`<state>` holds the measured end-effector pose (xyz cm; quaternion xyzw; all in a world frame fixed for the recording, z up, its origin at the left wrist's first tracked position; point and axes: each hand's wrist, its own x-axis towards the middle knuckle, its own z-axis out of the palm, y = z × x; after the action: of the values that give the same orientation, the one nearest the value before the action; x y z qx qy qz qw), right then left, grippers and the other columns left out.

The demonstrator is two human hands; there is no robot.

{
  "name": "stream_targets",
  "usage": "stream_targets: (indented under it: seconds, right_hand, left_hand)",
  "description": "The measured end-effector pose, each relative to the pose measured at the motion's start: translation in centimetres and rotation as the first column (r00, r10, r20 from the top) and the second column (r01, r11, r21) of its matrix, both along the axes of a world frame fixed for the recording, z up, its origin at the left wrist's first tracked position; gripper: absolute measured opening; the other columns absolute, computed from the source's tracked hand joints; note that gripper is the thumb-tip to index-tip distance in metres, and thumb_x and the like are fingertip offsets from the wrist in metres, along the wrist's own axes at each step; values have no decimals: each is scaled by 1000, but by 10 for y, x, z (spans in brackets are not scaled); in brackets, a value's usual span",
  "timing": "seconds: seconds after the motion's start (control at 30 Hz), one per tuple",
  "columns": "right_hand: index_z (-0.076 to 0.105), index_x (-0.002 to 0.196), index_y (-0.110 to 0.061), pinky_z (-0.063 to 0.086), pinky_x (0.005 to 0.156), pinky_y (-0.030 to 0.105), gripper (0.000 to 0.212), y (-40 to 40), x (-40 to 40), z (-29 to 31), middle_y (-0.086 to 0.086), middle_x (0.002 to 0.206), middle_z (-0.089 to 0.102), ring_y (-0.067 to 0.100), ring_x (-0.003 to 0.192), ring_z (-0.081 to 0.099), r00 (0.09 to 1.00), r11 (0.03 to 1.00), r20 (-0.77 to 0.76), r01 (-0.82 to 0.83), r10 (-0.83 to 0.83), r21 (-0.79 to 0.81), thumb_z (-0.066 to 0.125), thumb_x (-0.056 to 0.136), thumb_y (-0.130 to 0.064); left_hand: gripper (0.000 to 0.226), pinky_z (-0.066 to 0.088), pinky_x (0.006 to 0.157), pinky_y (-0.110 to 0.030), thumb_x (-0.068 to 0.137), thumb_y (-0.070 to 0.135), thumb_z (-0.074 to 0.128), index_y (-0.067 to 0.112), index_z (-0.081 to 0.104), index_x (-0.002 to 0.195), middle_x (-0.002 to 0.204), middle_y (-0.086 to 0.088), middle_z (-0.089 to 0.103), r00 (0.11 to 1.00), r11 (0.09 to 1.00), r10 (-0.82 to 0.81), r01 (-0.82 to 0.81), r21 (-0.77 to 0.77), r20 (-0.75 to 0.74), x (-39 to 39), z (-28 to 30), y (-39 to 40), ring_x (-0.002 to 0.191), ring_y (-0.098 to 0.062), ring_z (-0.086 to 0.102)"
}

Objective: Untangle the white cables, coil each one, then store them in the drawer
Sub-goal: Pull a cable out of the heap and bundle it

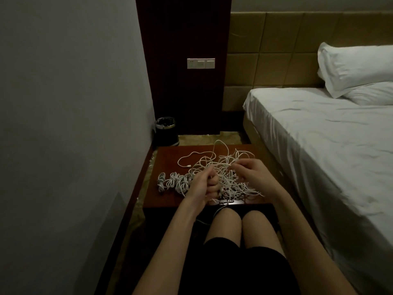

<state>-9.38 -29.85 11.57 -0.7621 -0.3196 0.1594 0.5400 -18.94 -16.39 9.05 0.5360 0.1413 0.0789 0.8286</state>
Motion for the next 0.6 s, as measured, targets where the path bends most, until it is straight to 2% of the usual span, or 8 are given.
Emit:
stream_targets:
  seconds: [0.1,0.2,0.27,0.33,0.4,0.43,0.5,0.6]
  right_hand:
    - [71,95,-11,39,47,12,12,-12,-10,9,-9,55,56,-1,49,48,998,998,29,50,-51,31,59,94,-15]
    - [71,94,-9,39,48,10,10,-16,-32,13,-6,60,61,-3,48,51,987,996,132,89,-92,28,63,92,-16]
    - [72,92,-9,44,54,9,10,-17,-50,11,-6,64,65,-4,54,59,984,998,170,56,-54,-7,63,91,-15]
    - [73,92,-10,53,63,15,10,-19,-66,3,-3,71,71,3,64,67,988,999,154,28,-21,-41,64,91,-15]
    - [75,92,-10,56,65,18,9,-18,-82,-12,0,75,73,4,65,69,991,997,124,56,-50,-47,67,89,-12]
    - [75,93,-11,55,61,17,9,-18,-89,-20,1,75,73,2,60,66,987,994,130,98,-90,-55,68,88,-11]
    - [74,94,-13,49,51,18,8,-19,-104,-34,1,77,72,2,47,60,977,984,149,166,-154,-70,68,88,-14]
    - [71,91,-17,57,56,31,5,-28,-116,-40,-3,78,73,11,51,63,981,987,139,146,-137,-60,70,87,-14]
  left_hand:
    - [41,17,35,-15,104,38,33,21,33,67,52,8,25,995,996,84,-83,-26,49,-3,-3,-10,39,-4,19]
    - [42,18,37,-15,101,50,31,21,34,70,54,8,26,996,993,76,-71,-91,55,-5,-7,-22,40,-4,20]
    - [45,17,40,-17,98,57,33,20,38,74,57,6,26,998,992,52,-47,-121,46,-9,-10,-32,44,-6,21]
    - [50,21,45,-20,94,62,39,14,47,82,61,1,30,998,992,34,-28,-120,48,-13,-15,-39,49,-8,25]
    - [49,33,47,-19,94,59,44,14,45,76,61,1,37,999,992,31,-25,-122,44,-19,-18,-45,50,-10,37]
    - [47,37,45,-18,96,55,41,16,41,71,58,2,39,999,991,35,-31,-133,32,-21,-19,-48,48,-9,41]
    - [47,39,41,-19,101,50,35,17,39,68,52,4,40,999,982,34,-29,-186,20,-28,-22,-53,43,-8,44]
    - [46,37,36,-21,103,48,30,17,40,70,52,3,40,999,947,40,-33,-318,17,-42,-29,-56,42,-13,46]
